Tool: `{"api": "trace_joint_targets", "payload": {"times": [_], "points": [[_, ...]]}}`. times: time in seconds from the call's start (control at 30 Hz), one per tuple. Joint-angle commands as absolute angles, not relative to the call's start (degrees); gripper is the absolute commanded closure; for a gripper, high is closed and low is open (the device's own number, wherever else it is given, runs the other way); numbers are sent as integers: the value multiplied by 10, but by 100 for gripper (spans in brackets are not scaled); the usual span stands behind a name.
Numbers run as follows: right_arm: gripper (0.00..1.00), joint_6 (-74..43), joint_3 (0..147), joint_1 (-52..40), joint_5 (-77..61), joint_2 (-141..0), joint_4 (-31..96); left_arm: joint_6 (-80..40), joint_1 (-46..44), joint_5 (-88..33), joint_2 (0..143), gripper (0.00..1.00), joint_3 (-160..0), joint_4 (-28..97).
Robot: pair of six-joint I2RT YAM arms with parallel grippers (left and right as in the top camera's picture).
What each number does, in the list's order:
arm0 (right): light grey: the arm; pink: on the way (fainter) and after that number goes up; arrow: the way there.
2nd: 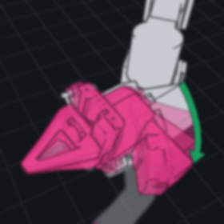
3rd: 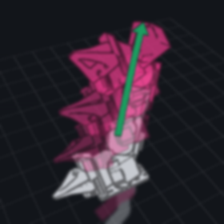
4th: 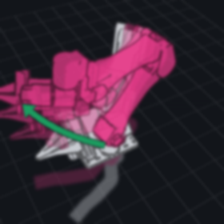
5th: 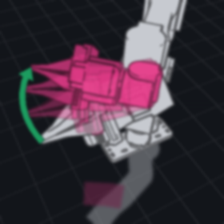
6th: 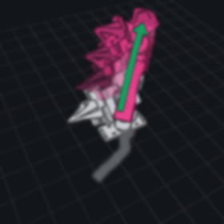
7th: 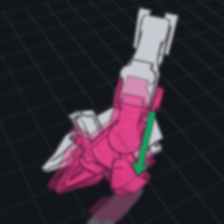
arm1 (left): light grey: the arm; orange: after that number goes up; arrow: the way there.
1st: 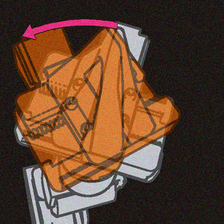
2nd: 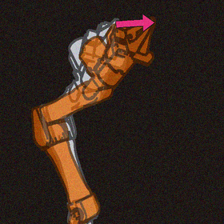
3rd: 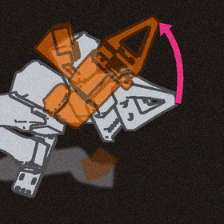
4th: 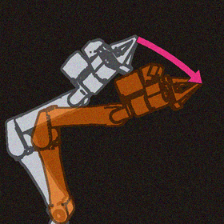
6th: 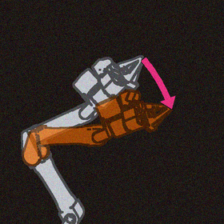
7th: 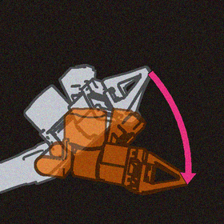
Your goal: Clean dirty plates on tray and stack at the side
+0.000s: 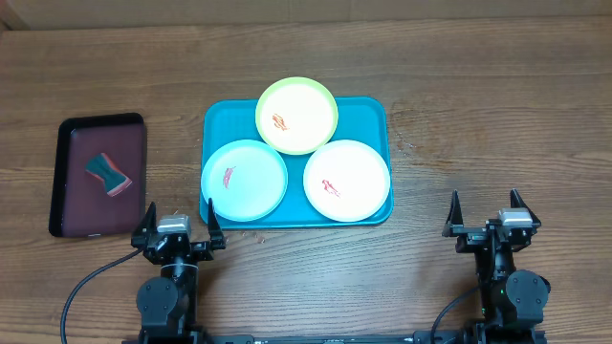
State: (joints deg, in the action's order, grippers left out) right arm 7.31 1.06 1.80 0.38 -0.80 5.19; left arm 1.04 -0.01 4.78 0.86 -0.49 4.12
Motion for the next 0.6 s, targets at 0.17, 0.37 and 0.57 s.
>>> {"api": "trace_joint_targets", "payload": {"times": [0.17, 0.37, 0.57], "points": [[0, 73, 5, 20, 3, -2, 48, -191, 1, -185, 4, 0, -3, -76], [0, 73, 5, 20, 3, -2, 48, -197, 1, -201, 4, 0, -8, -311], [0, 73, 5, 20, 3, -2, 48, -125, 1, -174, 23, 0, -110, -249]]}}
